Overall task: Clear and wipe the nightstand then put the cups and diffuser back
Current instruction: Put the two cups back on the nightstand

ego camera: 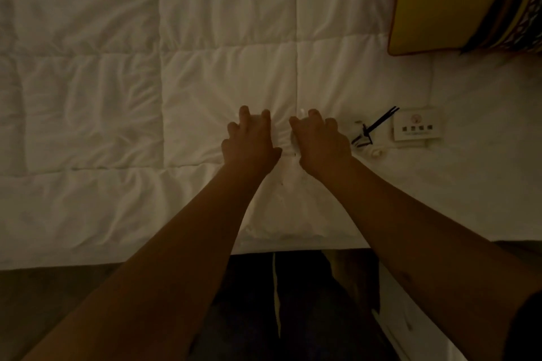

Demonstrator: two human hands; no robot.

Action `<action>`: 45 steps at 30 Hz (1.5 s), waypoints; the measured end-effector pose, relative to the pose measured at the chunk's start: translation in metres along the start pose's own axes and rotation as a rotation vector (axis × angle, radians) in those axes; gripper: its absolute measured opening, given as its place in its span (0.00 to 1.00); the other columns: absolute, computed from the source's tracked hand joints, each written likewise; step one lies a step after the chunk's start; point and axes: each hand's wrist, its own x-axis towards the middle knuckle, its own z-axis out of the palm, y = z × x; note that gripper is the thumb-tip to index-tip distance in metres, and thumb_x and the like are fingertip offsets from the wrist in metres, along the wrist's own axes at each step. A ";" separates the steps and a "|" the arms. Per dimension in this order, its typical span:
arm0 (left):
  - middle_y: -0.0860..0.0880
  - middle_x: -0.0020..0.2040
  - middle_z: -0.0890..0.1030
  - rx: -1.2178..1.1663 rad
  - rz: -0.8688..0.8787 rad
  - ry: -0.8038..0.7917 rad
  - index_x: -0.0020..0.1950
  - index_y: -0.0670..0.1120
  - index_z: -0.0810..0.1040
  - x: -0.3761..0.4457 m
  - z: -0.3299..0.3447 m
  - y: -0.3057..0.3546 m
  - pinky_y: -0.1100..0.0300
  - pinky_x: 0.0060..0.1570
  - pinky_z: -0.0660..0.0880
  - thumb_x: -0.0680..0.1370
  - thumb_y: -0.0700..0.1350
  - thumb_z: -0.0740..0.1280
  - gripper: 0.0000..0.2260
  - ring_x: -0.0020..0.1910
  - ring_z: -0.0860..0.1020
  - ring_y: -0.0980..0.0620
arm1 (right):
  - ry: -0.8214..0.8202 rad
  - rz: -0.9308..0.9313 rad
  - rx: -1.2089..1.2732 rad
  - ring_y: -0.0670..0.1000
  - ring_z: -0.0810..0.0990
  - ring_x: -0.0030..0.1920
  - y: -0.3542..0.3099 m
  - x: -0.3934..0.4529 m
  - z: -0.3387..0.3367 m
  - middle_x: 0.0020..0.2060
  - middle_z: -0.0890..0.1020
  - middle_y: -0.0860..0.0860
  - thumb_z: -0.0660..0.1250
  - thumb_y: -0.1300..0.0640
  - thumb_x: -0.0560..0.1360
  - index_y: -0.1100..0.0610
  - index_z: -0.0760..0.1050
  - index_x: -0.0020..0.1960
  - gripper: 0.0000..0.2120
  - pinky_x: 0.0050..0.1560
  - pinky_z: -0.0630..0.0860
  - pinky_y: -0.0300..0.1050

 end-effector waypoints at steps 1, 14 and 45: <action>0.44 0.71 0.60 0.006 0.002 0.002 0.70 0.53 0.60 0.003 0.000 0.000 0.45 0.47 0.73 0.70 0.56 0.74 0.34 0.62 0.68 0.39 | 0.006 0.003 0.005 0.62 0.67 0.61 0.000 0.002 0.001 0.69 0.63 0.56 0.71 0.60 0.70 0.45 0.59 0.72 0.36 0.42 0.69 0.51; 0.41 0.73 0.56 0.072 0.105 -0.035 0.66 0.54 0.64 0.003 0.009 -0.005 0.49 0.46 0.75 0.68 0.40 0.76 0.33 0.65 0.63 0.36 | 0.016 0.003 0.042 0.61 0.68 0.59 0.003 0.005 0.005 0.68 0.64 0.55 0.72 0.58 0.70 0.45 0.59 0.72 0.36 0.43 0.72 0.51; 0.54 0.69 0.63 0.180 0.676 0.391 0.69 0.62 0.59 -0.267 -0.308 0.061 0.48 0.45 0.78 0.68 0.55 0.71 0.33 0.63 0.68 0.45 | 0.383 -0.007 0.077 0.58 0.71 0.61 0.019 -0.295 -0.275 0.67 0.65 0.51 0.67 0.38 0.65 0.41 0.52 0.72 0.40 0.54 0.75 0.55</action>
